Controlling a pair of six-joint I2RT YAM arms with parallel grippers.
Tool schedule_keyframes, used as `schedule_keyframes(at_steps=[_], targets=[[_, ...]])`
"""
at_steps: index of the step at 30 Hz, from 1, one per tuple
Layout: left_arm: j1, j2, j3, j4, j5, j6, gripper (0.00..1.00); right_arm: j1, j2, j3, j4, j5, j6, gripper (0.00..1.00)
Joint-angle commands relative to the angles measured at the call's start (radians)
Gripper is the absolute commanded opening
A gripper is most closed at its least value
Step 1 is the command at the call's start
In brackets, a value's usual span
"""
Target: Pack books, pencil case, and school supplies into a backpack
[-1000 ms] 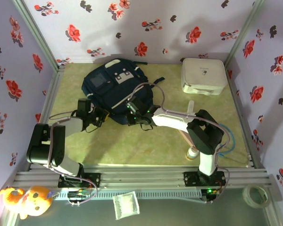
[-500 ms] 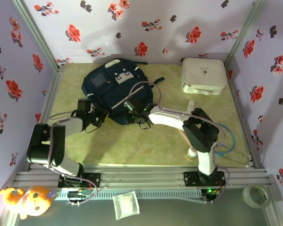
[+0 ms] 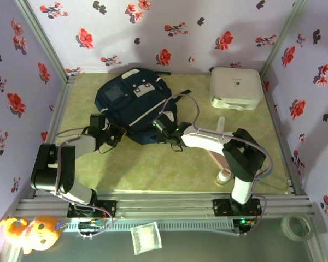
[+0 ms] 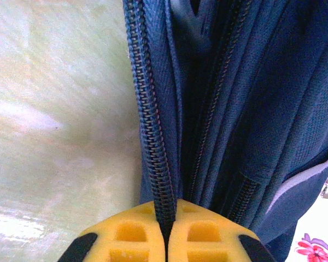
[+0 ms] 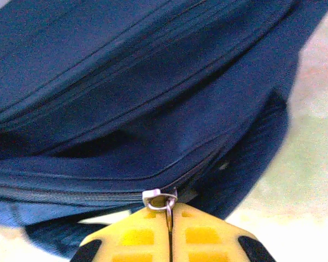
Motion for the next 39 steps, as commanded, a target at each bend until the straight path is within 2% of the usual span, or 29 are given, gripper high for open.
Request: schedule_keyframes(at_steps=[1, 7, 12, 19, 23, 28, 31, 36, 39], targets=[[0.014, -0.028, 0.033, -0.043, -0.032, 0.058, 0.0, -0.045, -0.03, -0.015, -0.09, 0.1, 0.029, 0.02], [0.006, -0.019, 0.077, -0.096, -0.034, 0.107, 0.0, -0.031, -0.039, -0.029, -0.064, 0.003, -0.001, 0.0], [-0.006, -0.005, 0.134, -0.159, -0.043, 0.169, 0.0, 0.055, -0.075, -0.135, -0.023, -0.065, -0.027, 0.0], [-0.049, 0.066, 0.218, -0.175, -0.034, 0.197, 0.01, 0.127, -0.101, -0.257, 0.169, -0.268, 0.0, 0.0], [-0.058, 0.13, 0.291, -0.188, -0.023, 0.227, 0.06, 0.13, -0.081, -0.229, 0.229, -0.29, 0.01, 0.0], [-0.051, 0.173, 0.397, -0.297, -0.003, 0.294, 0.13, 0.129, -0.009, -0.128, 0.272, -0.337, -0.018, 0.0], [-0.038, 0.122, 0.357, -0.312, -0.03, 0.298, 0.21, 0.128, 0.029, -0.085, 0.297, -0.358, -0.023, 0.0], [0.019, 0.027, 0.26, -0.389, -0.053, 0.307, 0.5, 0.126, 0.084, -0.001, 0.303, -0.372, -0.041, 0.0], [0.024, -0.027, 0.24, -0.446, -0.075, 0.32, 0.57, 0.126, 0.12, 0.051, 0.3, -0.381, -0.043, 0.0]])
